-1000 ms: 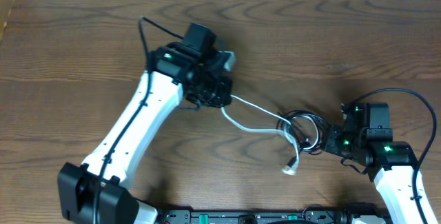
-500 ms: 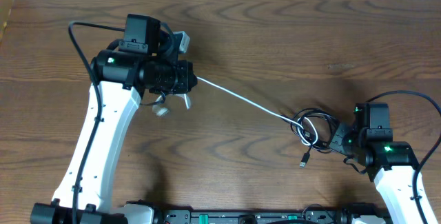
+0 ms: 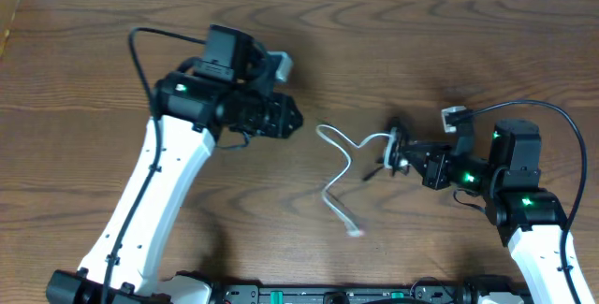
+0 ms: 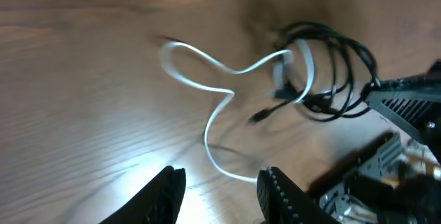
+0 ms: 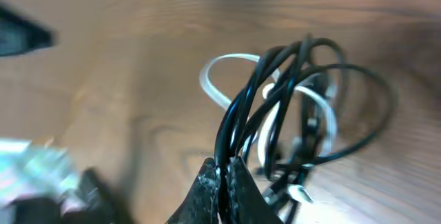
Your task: Untangle cables
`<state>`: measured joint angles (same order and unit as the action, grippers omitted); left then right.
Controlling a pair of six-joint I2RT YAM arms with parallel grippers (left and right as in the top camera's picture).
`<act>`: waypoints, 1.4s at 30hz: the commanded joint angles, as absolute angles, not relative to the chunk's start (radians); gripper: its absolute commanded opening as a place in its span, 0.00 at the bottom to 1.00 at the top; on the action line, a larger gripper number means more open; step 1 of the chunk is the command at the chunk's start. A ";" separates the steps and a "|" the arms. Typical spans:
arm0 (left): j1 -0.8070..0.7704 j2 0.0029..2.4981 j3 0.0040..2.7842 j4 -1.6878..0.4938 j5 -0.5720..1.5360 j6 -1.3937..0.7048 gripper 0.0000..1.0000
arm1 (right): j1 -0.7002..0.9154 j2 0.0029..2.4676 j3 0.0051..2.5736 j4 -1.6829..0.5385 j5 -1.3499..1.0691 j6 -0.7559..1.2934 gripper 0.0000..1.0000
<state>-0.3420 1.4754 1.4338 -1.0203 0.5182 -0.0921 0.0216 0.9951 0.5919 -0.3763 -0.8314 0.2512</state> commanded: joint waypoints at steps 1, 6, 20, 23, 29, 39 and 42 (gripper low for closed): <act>-0.395 1.485 1.429 -1.015 0.524 -0.082 0.40 | 0.021 0.995 0.592 -0.372 -0.976 0.212 0.01; -0.460 1.490 1.429 -1.001 0.525 -0.082 0.40 | 0.021 0.995 0.592 -0.374 -0.981 0.212 0.01; -0.551 1.525 1.428 -0.974 0.532 -0.083 0.41 | 0.020 0.995 0.592 -0.468 -0.692 0.212 0.48; -0.557 1.544 1.428 -0.974 0.532 -0.083 0.41 | 0.020 0.995 0.592 -0.561 -0.419 0.333 0.52; -0.580 1.612 1.428 -0.974 0.532 -0.086 0.43 | 0.020 0.995 0.592 -0.655 -0.264 0.373 0.60; -0.656 1.768 1.428 -0.997 0.532 -0.087 0.49 | 0.020 0.995 0.592 -0.664 -0.264 0.374 0.61; -0.678 1.808 1.428 -1.034 0.531 -0.093 0.49 | 0.020 0.995 0.592 -0.668 -0.264 0.373 0.61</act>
<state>-0.6563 1.7737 1.4338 -1.0077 0.5213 -0.0925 0.0216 0.9951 0.5922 -0.6632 -0.2794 0.3603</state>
